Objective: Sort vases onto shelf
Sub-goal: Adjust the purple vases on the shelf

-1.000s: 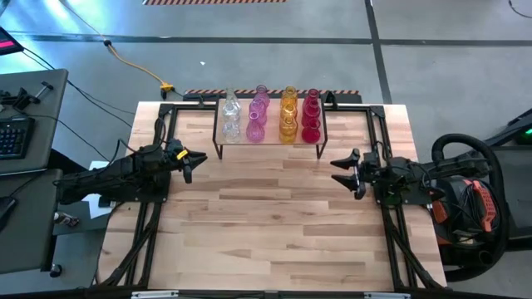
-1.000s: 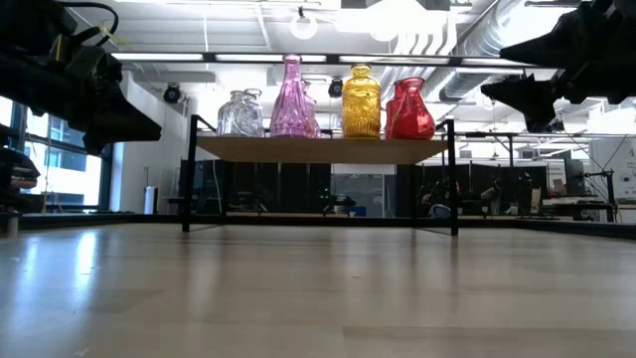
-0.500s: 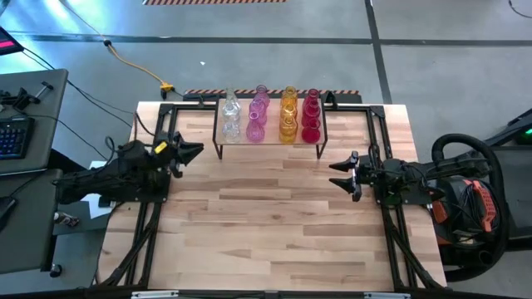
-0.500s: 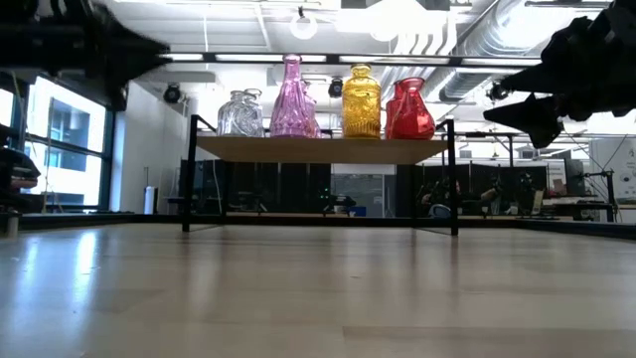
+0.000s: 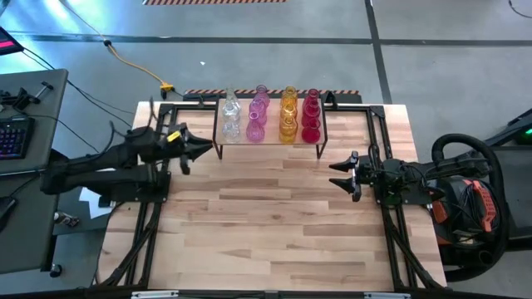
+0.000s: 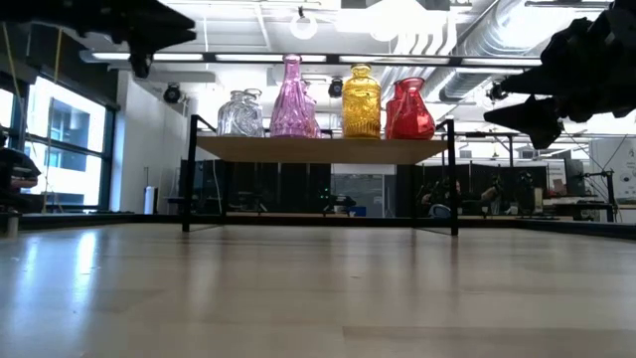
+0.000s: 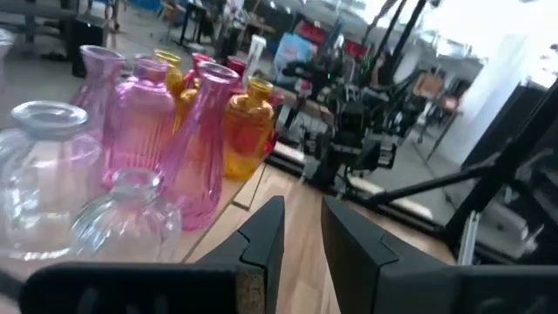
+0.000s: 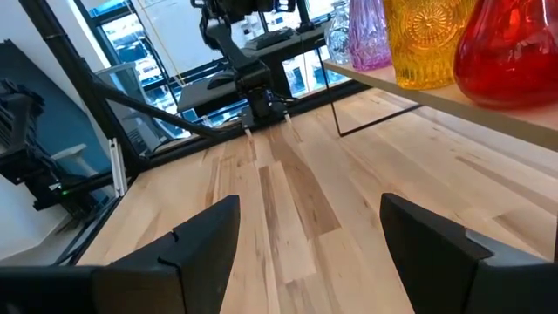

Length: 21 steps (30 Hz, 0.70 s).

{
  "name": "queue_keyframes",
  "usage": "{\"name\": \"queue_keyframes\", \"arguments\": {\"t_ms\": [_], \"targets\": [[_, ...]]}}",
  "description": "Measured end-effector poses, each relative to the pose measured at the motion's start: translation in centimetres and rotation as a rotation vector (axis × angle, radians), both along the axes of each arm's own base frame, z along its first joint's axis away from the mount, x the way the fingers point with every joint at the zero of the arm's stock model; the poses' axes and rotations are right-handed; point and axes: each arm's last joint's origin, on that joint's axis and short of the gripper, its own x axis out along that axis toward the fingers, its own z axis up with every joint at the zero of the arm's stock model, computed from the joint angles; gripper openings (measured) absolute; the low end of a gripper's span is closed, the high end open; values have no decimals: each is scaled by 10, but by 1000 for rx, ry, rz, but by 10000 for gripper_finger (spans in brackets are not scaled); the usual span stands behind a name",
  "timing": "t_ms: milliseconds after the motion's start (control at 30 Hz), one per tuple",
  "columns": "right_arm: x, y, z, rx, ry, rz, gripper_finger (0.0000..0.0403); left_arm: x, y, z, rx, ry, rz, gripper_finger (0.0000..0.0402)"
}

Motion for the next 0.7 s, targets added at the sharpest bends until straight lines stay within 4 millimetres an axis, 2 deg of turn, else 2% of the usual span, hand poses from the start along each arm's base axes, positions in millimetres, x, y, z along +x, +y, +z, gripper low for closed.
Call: {"name": "queue_keyframes", "arguments": {"t_ms": [233,400,600,700], "targets": [[0,0,0,-1,5,0,261,35,9,13,53,135,-13,70],[0,0,0,-1,5,0,261,59,15,25,151,212,-24,70],[0,0,-1,-1,7,-1,261,72,32,46,290,238,7,70],[0,0,-1,-2,12,-1,261,80,41,51,288,252,6,70]]}}
